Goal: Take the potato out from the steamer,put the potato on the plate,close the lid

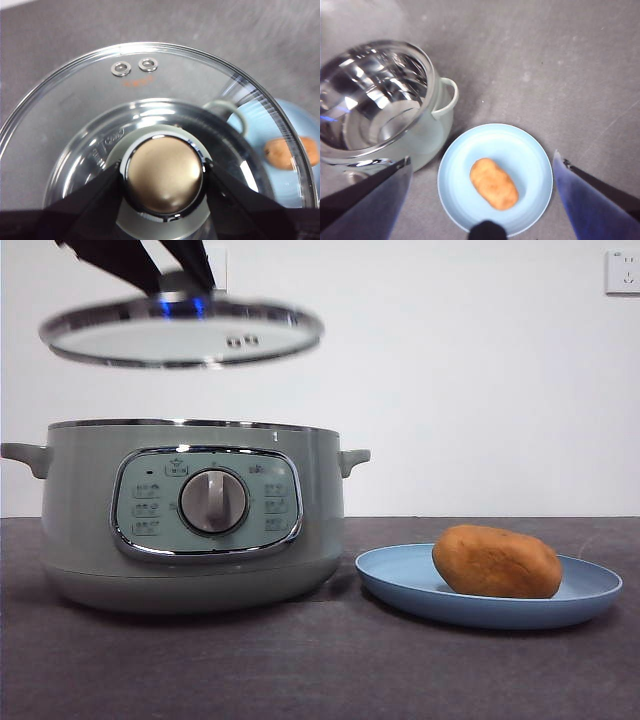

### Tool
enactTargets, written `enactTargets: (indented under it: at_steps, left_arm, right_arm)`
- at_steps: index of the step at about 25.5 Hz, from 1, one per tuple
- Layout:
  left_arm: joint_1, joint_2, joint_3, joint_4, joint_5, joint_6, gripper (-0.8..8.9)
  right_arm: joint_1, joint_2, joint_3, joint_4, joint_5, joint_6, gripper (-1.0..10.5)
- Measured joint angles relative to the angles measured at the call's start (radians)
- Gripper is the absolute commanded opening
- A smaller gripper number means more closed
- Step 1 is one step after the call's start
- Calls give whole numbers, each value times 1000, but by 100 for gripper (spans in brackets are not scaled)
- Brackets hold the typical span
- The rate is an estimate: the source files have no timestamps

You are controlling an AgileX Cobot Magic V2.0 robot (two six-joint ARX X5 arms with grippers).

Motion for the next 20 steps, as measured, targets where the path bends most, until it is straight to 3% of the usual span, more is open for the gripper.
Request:
enactTargets:
  at_steps: [6, 9, 17, 18, 20]
  left_arm:
    - [-48, 93, 0, -3, -33, 0, -9]
    - [-64, 136, 0, -82, -68, 0, -8]
    - [-65, 147, 14, -133, -80, -5, 0]
    - [-65, 147, 14, -129, -80, -5, 10]
    - [-65, 147, 14, -125, -80, -5, 180]
  right_arm:
    - [0, -53, 0, -34, 1, 1, 472]
    - [0, -53, 0, -44, 2, 3, 472]
    - [0, -52, 0, -47, 4, 3, 472]
    - [0, -52, 0, -48, 4, 3, 472]
    - [0, -52, 0, -56, 4, 3, 472]
